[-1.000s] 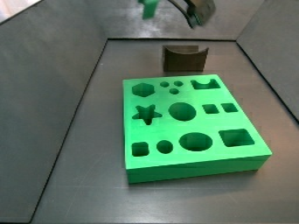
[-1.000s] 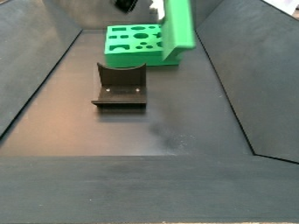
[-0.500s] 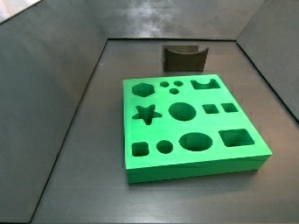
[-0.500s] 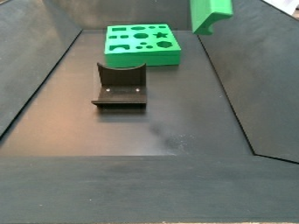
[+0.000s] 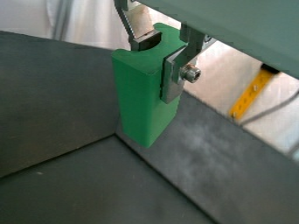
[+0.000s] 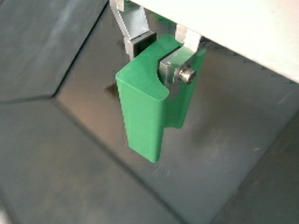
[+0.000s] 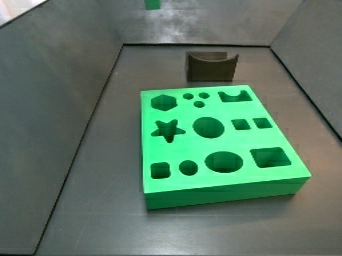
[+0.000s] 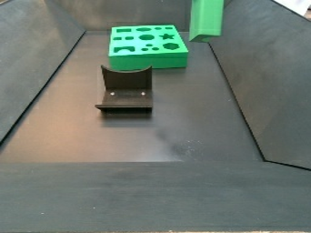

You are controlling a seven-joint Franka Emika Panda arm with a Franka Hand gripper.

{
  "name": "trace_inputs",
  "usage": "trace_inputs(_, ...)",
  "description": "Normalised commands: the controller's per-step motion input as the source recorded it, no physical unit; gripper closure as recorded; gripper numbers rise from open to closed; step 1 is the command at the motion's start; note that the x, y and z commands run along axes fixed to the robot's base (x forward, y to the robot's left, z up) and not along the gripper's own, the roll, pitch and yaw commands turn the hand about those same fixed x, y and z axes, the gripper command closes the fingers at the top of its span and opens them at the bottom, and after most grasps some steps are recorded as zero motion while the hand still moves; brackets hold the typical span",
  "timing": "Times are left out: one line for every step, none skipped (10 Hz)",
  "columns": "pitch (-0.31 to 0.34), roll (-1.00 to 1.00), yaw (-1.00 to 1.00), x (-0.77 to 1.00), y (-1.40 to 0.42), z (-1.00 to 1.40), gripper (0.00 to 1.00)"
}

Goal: Pick up the arch object. Move up. Place the arch object on the fixture. Regrasp the arch object. Rotate the arch object. Move to above the board. Insert the arch object.
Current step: Rotate the arch object.

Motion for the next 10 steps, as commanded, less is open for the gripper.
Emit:
trace_inputs(0.075, -1.00, -0.57, 0.01, 0.02, 0.00, 1.00)
trace_inputs(0.125, -1.00, -0.57, -0.01, 0.02, 0.01, 1.00)
trace_inputs(0.152, -1.00, -0.56, -0.02, 0.02, 0.02, 1.00)
trace_inputs(0.174, -1.00, -0.54, -0.02, 0.02, 0.02, 1.00)
trace_inputs(0.196, -1.00, -0.51, -0.01, 0.02, 0.01, 1.00)
trace_inputs(0.206, -1.00, -0.49, 0.00, 0.02, 0.01, 1.00)
trace_inputs(0.178, -0.81, -0.37, 0.01, 0.02, 0.01, 1.00)
trace_inputs(0.150, -0.57, -0.23, 0.02, 0.02, 0.01, 1.00)
trace_inputs(0.128, -0.32, -0.11, 0.03, 0.01, 0.02, 1.00)
trace_inputs(0.115, -0.21, -0.06, 0.04, 0.01, 0.02, 1.00)
